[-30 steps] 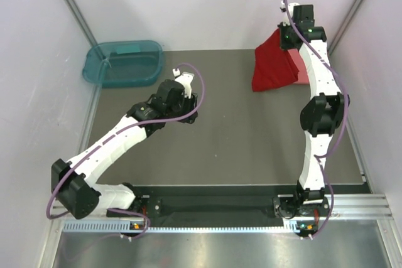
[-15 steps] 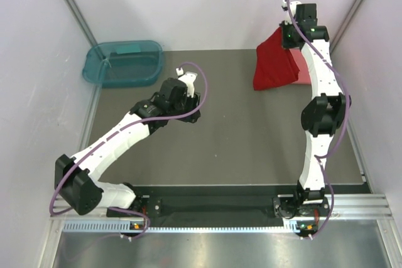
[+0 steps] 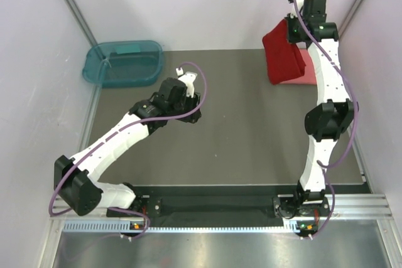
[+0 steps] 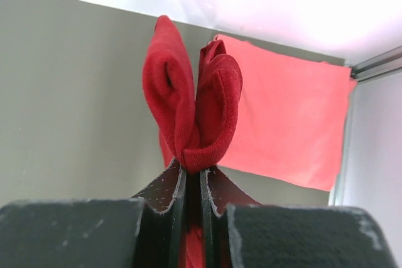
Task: Fold and stack the t-shirts
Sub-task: Neatly place the folded tshirt to the corner
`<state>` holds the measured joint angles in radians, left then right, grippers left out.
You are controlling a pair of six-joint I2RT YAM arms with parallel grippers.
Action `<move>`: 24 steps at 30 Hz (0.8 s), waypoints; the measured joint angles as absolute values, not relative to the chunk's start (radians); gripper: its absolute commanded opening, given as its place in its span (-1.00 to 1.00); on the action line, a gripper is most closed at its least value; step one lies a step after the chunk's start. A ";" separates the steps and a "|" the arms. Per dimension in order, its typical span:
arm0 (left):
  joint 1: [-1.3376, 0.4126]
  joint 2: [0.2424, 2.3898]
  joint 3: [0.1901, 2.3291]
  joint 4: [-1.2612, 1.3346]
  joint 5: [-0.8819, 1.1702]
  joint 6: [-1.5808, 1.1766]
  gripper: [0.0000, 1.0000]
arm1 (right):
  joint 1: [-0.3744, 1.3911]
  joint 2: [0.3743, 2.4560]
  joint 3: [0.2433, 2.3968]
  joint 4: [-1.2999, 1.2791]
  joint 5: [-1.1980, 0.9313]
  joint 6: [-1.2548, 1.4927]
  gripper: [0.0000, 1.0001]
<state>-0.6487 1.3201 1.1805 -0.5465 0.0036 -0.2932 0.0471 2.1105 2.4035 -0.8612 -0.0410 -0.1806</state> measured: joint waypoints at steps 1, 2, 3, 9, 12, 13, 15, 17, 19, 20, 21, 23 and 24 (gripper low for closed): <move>-0.649 1.317 1.180 -0.546 0.008 -0.294 -0.01 | 0.047 2.104 2.403 -0.861 -0.038 -0.184 -1.00; -0.649 1.315 1.180 -0.546 0.011 -0.295 -0.01 | 0.047 2.103 2.403 -0.861 -0.038 -0.186 -1.00; -0.649 1.313 1.180 -0.546 0.012 -0.297 -0.01 | 0.046 2.101 2.403 -0.861 -0.035 -0.189 -1.00; -0.649 1.304 1.180 -0.547 0.029 -0.308 -0.01 | 0.041 2.101 2.405 -0.861 -0.031 -0.194 -1.00; -0.649 1.304 1.180 -0.547 0.033 -0.312 -0.01 | 0.036 2.101 2.405 -0.861 -0.031 -0.199 -1.00; -0.649 1.304 1.180 -0.547 0.034 -0.313 -0.01 | 0.034 2.102 2.405 -0.861 -0.031 -0.199 -1.00; -0.649 1.305 1.180 -0.548 0.037 -0.313 -0.01 | 0.029 2.102 2.405 -0.860 -0.032 -0.199 -1.00; -0.649 1.305 1.180 -0.547 0.037 -0.313 -0.01 | 0.022 2.104 2.405 -0.860 -0.035 -0.199 -1.00; -0.649 1.306 1.180 -0.547 0.037 -0.314 -0.01 | 0.012 2.108 2.405 -0.859 -0.044 -0.199 -1.00; -0.649 1.308 1.181 -0.547 0.037 -0.314 -0.01 | 0.006 2.111 2.405 -0.857 -0.048 -0.199 -1.00; -0.649 1.310 1.182 -0.548 0.037 -0.314 -0.01 | -0.001 2.116 2.407 -0.856 -0.051 -0.199 -1.00; -0.649 1.318 1.186 -0.548 0.037 -0.315 -0.01 | -0.017 2.129 2.412 -0.849 -0.052 -0.199 -1.00; -0.649 1.322 1.188 -0.549 0.037 -0.315 -0.01 | -0.022 2.134 2.413 -0.848 -0.054 -0.199 -1.00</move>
